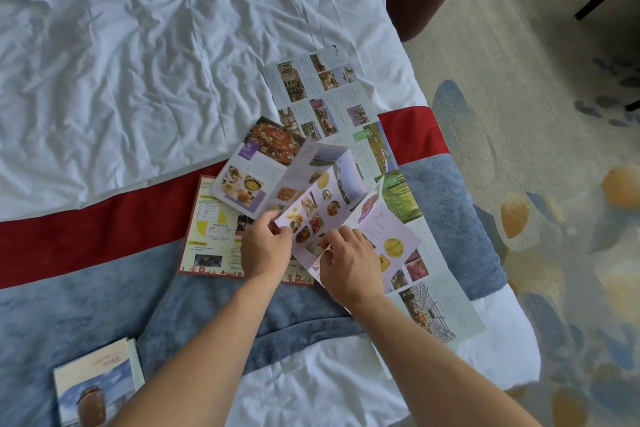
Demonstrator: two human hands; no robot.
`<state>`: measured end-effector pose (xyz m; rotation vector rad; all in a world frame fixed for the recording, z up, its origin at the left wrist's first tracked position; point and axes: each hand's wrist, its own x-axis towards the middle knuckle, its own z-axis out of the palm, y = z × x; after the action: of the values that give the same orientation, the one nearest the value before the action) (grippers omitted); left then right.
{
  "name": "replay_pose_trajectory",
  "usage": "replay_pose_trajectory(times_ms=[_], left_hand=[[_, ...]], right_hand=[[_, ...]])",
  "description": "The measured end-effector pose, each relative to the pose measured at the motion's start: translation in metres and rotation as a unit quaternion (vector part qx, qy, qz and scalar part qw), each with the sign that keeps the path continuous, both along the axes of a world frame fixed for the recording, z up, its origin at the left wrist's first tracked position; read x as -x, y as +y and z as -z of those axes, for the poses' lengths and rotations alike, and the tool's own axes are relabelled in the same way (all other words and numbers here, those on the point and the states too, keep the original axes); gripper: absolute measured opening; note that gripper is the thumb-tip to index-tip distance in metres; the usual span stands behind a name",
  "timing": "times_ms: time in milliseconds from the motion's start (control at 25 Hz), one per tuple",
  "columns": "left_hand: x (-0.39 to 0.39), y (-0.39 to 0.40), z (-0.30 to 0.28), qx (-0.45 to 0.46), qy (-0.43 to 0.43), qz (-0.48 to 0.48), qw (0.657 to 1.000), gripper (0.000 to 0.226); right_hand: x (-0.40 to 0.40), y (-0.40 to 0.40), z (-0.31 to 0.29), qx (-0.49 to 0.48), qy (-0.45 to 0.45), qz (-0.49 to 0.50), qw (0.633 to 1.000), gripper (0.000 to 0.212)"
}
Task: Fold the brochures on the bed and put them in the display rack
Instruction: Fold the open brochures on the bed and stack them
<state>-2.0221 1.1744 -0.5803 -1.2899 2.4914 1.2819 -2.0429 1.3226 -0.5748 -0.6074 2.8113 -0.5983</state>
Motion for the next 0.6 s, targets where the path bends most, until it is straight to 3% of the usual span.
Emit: replay_pose_trajectory(times_ms=[200,400,520,600], left_hand=[[-0.014,0.011,0.001,0.030,0.003,0.149,0.988,0.008],[-0.021,0.014,0.008,0.018,0.025,0.207,0.978,0.014],[-0.023,0.012,0.013,-0.020,0.010,0.236,0.972,0.032],[-0.023,0.010,0.018,-0.023,-0.005,0.217,0.976,0.032]], right_hand=[[0.005,-0.007,0.005,0.016,-0.013,0.036,0.999,0.014],[0.002,-0.010,0.007,0.025,-0.062,0.048,0.997,0.053],[-0.001,-0.008,0.007,0.043,-0.029,0.045,0.998,0.033],[0.001,-0.006,0.007,0.040,-0.025,0.061,0.997,0.022]])
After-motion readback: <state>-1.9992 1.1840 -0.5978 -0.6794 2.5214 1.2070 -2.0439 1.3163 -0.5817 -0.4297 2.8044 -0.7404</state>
